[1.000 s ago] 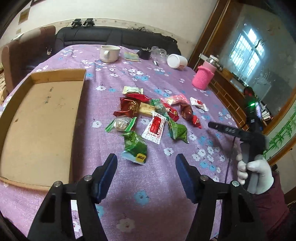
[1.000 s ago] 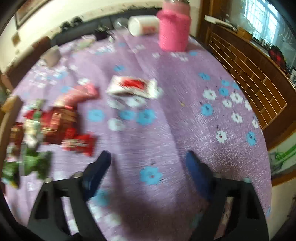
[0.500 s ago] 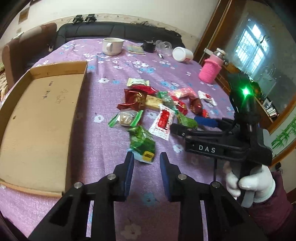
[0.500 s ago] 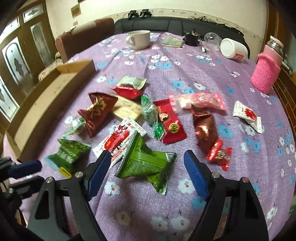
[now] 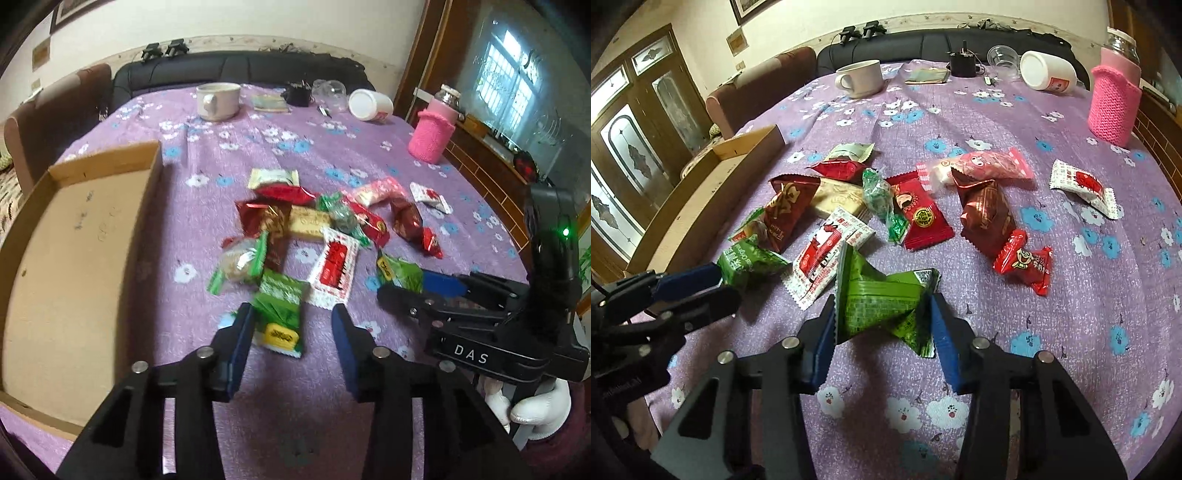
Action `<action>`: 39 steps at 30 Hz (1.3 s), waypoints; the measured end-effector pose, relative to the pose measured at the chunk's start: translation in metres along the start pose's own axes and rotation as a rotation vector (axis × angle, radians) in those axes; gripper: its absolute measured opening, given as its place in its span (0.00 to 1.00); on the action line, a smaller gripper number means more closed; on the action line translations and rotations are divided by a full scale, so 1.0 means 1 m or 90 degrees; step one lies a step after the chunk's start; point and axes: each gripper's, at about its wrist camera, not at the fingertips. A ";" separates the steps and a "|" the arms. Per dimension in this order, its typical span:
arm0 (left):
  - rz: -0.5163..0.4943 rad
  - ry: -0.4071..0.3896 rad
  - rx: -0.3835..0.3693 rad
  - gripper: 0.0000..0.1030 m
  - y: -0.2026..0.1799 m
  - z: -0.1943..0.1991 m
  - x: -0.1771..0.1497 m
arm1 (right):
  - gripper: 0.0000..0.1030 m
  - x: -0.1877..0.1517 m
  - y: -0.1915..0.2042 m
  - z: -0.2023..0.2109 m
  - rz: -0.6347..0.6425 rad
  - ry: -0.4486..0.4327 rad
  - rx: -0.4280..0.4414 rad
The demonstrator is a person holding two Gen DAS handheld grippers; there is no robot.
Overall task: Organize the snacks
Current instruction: 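Move the right gripper to the green pea-snack bag and grasp it, then carry the green bag with the right gripper into the cardboard tray and release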
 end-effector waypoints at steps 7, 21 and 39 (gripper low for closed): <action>-0.024 0.013 0.025 0.50 0.003 -0.011 0.009 | 0.49 -0.003 0.000 0.000 0.002 -0.011 0.004; 0.052 -0.024 -0.048 0.28 0.021 0.024 -0.014 | 0.47 -0.006 -0.012 0.004 -0.032 -0.026 0.052; 0.151 -0.150 0.051 0.28 0.094 0.108 -0.045 | 0.47 -0.008 -0.021 0.007 -0.064 -0.039 0.061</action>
Point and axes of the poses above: each gripper's, at about its wrist camera, not at the fingertips, and z roughly against the way its jaws point, y to its left, x to its top, and after that the axes turned 13 degrees about y, right-handed
